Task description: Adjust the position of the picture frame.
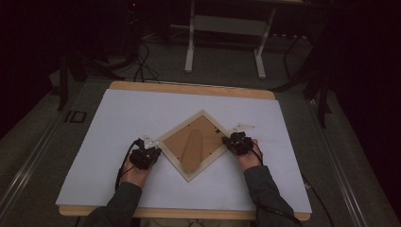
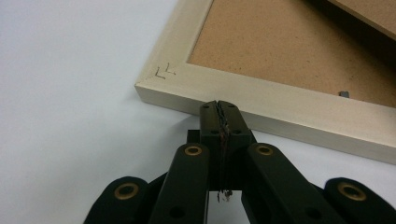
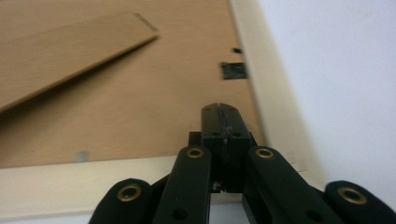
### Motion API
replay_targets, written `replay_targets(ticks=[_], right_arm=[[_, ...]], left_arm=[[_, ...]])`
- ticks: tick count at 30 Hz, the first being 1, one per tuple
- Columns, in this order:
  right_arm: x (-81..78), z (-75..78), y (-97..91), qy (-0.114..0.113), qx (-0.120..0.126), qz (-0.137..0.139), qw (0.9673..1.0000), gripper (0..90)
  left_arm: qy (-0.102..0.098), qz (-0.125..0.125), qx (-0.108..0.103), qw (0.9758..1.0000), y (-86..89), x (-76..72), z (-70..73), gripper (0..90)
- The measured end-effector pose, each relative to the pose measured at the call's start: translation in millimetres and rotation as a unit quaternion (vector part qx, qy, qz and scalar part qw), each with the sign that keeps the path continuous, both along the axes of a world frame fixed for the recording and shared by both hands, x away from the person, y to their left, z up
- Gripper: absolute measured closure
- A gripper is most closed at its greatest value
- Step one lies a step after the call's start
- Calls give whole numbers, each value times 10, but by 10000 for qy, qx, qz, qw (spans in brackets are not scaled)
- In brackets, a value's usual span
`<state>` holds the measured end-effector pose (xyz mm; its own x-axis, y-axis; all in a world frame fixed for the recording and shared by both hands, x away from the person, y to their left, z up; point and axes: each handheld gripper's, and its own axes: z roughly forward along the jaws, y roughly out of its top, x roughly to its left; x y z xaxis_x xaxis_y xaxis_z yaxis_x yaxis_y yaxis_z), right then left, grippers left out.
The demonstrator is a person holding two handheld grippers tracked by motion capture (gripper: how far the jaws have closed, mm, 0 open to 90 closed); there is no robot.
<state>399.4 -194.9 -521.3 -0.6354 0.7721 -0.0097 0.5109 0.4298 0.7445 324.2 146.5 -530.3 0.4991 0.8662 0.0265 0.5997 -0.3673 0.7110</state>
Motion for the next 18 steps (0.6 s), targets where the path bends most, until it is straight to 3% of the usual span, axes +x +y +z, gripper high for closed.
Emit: replay_targets(ticks=[7,11,18], right_arm=[[254,83,-251,15,89,-635,9979,900],[326,40,-346,169,69,-830,9964,900],[334,-83,-387,384,111,-880,9953,900]], left_arm=[[133,-86,7,9999,-24,-55,-25,900],[150,-128,-22,9998,-44,-60,-25,900],[162,-93,-53,9998,-57,-53,-26,900]])
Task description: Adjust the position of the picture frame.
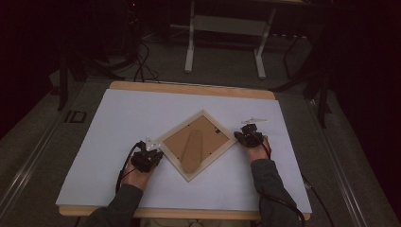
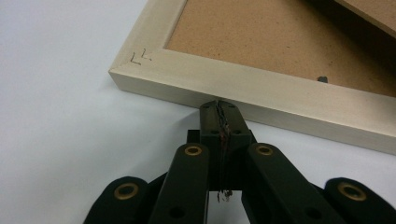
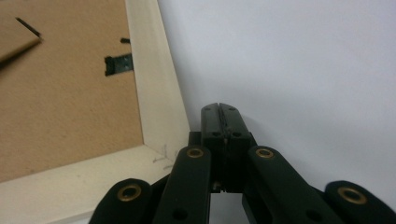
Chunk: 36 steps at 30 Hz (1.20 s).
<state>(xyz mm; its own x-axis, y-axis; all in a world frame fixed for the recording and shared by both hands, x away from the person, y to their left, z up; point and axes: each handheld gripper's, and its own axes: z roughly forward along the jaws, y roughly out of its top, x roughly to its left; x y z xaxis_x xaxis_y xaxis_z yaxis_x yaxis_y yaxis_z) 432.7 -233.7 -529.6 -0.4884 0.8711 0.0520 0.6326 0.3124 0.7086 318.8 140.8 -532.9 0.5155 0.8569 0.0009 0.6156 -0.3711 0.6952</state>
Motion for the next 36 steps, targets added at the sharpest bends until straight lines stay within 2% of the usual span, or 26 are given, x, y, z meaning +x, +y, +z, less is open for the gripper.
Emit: replay_targets(ticks=[1,10,11,13,15,17,18,19,22,25,31,36], right_arm=[[-10,-10,-24,28,140,-57,9999,900],[-131,-21,-76,61,268,3,9996,900],[-191,-20,-66,25,211,45,9998,900],[-215,-18,-58,24,198,58,9998,900],[-313,-18,-37,-49,101,181,9998,900],[-370,-24,-35,-65,134,175,9997,900],[-370,-24,-35,-65,134,175,9997,900],[-421,-30,-40,-82,163,165,9997,900],[-476,-33,-44,-80,186,157,9997,900],[-595,-40,-51,-109,198,233,9995,900],[-761,-56,-50,-124,277,303,9991,900],[-841,-53,-28,-94,236,305,9992,900]], left_arm=[[-5,18,12,10000,-4,16,0,900],[-14,105,89,9999,-28,159,6,900],[-25,143,-5,9999,-12,196,-5,900],[-36,175,-61,9998,-2,216,-11,900],[-30,194,-118,9997,20,252,-17,900],[-20,196,-180,9996,33,272,-23,900],[-20,196,-180,9996,33,272,-23,900],[-13,164,-86,9998,24,302,-9,900],[8,172,-69,9998,26,344,-5,900],[14,240,-277,9993,59,408,-24,900],[19,234,-324,9992,67,419,-28,900],[26,251,-390,9989,77,427,-32,900]])
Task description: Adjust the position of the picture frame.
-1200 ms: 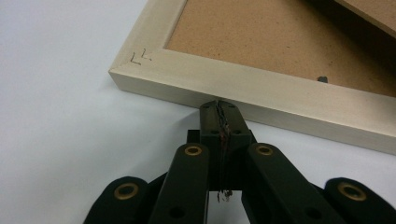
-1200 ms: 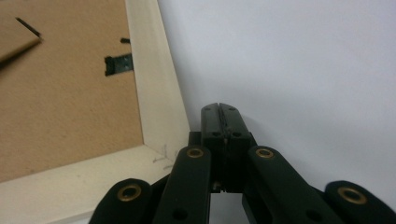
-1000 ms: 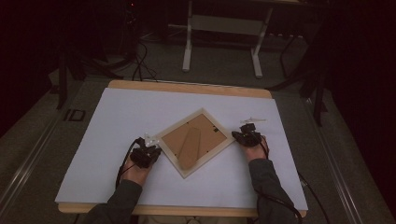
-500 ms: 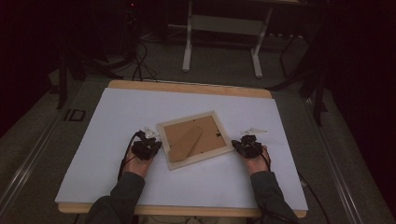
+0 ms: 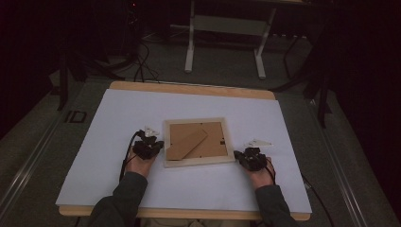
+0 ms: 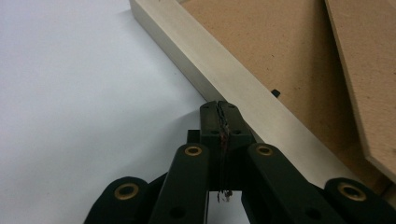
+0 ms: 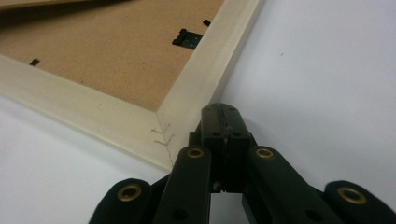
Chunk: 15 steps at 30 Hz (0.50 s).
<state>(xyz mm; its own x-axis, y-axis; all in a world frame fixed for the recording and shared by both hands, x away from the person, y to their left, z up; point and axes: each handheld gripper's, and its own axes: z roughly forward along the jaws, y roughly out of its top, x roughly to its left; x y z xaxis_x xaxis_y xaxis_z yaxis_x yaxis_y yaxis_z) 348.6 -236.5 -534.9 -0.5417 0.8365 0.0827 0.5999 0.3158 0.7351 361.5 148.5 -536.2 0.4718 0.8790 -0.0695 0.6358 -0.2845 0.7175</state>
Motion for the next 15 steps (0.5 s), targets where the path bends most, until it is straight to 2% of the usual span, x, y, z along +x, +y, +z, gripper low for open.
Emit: replay_targets(ticks=[7,15], right_arm=[[-155,4,65,21,-15,65,10000,900],[-227,0,132,7,-10,157,9999,900]], left_arm=[[-18,17,-71,10000,37,-5,21,900],[1,63,-68,10000,82,-30,37,900]])
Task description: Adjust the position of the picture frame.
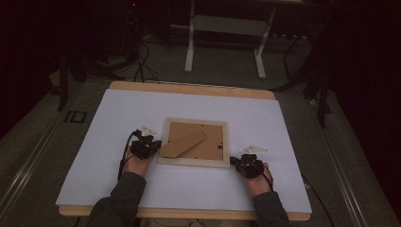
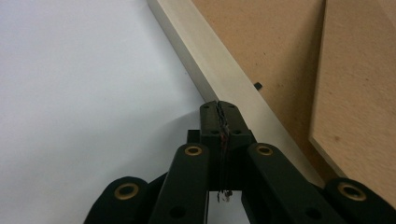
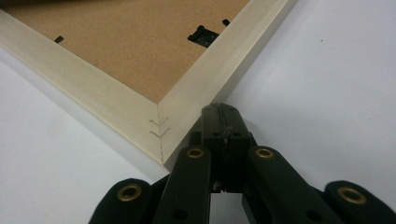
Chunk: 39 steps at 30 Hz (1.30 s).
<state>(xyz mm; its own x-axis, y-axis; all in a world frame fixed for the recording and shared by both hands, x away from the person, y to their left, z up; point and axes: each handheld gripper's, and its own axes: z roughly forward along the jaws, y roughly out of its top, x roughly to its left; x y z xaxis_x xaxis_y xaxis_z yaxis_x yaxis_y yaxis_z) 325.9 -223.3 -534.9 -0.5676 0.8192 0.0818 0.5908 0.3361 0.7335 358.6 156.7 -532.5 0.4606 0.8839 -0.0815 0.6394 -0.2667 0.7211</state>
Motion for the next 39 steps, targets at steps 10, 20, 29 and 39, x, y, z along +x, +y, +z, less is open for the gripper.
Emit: replay_targets(ticks=[10,20,29,39], right_arm=[[30,-12,6,-9,75,-40,10000,900],[130,-15,8,-10,106,-96,9999,900],[221,-14,19,-16,110,-138,9998,900],[283,-11,11,-20,82,-133,9999,900]], left_arm=[[-39,16,48,10000,-22,-129,44,900],[109,94,68,9999,-24,-293,17,900],[130,132,129,9997,-38,-394,22,900],[79,-6,12,10000,-35,-448,49,900]])
